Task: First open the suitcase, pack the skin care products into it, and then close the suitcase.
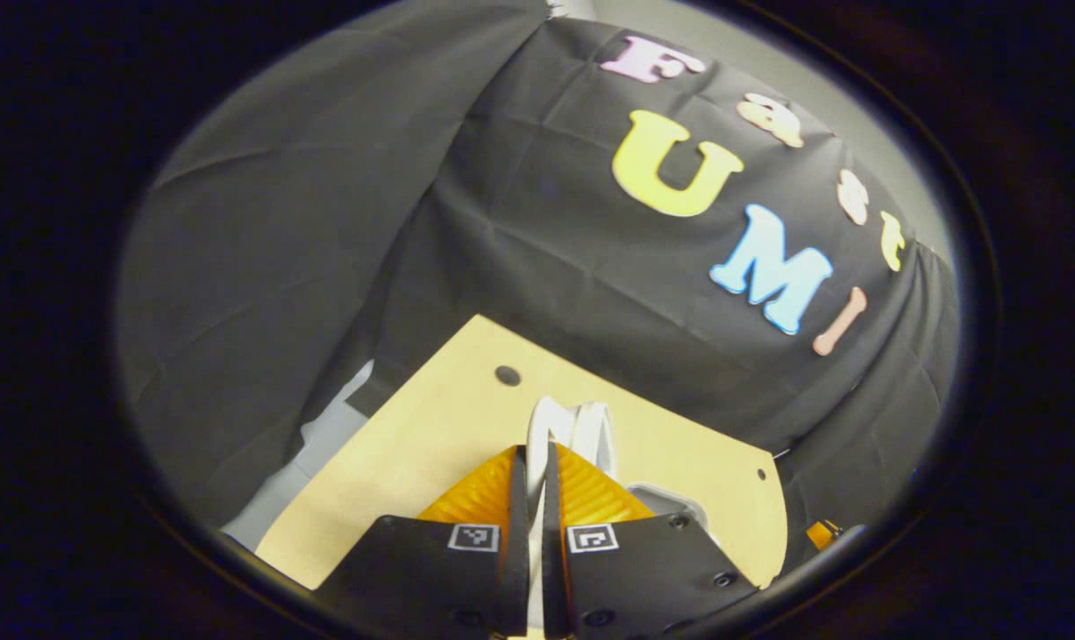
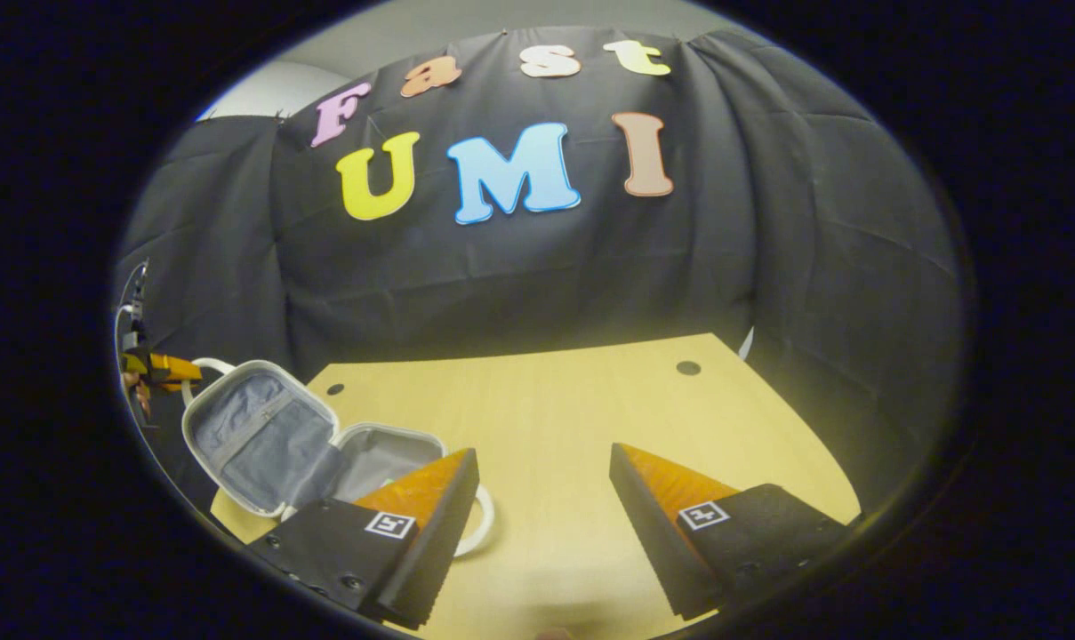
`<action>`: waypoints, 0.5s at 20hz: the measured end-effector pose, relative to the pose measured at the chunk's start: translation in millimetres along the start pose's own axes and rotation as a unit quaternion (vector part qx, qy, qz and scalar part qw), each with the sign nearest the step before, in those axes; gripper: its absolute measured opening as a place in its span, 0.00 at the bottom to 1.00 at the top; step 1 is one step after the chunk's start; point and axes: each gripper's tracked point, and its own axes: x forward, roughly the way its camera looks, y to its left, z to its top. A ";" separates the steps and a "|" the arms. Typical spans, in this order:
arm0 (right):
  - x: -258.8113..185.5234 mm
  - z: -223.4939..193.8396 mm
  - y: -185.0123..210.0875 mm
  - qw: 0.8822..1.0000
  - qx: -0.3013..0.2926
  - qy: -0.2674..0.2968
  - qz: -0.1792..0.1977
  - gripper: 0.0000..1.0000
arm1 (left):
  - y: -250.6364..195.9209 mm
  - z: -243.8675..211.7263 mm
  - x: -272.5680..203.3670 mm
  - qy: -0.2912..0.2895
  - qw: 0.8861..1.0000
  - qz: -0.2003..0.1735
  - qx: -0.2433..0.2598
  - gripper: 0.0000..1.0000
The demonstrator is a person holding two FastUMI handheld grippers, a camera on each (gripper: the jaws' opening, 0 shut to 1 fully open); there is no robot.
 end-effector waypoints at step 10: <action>-21.9 -3.7 -56.2 0.999 0.004 -0.015 0.044 0.91 | -268.8 -117.4 -17.9 0.023 0.990 -0.118 0.080 0.14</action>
